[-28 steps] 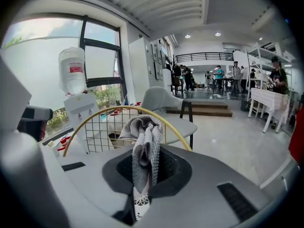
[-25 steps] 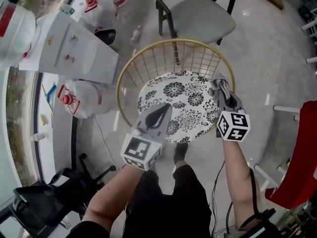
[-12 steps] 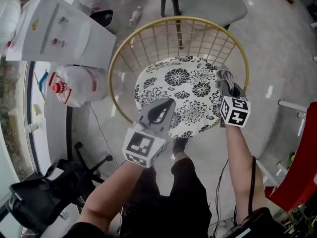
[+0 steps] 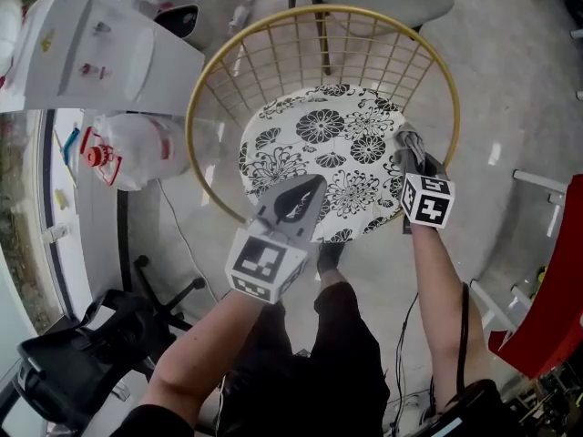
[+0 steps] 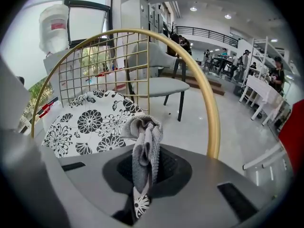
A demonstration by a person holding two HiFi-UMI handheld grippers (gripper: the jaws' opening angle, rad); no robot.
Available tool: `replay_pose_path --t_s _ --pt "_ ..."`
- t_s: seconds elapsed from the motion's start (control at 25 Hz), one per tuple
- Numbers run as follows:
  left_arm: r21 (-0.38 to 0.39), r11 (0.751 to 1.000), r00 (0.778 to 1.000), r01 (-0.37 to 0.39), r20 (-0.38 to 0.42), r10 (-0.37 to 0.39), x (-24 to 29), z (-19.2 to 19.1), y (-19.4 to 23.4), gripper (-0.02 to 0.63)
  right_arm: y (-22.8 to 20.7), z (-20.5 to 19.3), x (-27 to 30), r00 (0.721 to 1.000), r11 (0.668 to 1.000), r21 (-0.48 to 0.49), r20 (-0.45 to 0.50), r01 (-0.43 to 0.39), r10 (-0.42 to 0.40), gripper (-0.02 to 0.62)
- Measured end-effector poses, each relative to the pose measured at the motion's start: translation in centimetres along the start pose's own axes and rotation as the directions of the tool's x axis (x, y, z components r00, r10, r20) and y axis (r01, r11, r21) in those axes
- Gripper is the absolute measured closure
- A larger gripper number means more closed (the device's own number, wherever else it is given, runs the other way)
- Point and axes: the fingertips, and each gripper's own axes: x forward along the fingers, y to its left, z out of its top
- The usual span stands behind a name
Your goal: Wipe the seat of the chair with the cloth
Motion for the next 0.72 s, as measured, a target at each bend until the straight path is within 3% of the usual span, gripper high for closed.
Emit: replay_pose_path --t_s 0.72 --pt "-0.011 0.998 0.997 0.065 -0.045 -0.065 -1.4 -1.7 -3.3 0.6 1.0 -9.4 -6.2 0.988 0.997 0.079 -0.152 0.026 -0.014 0.574"
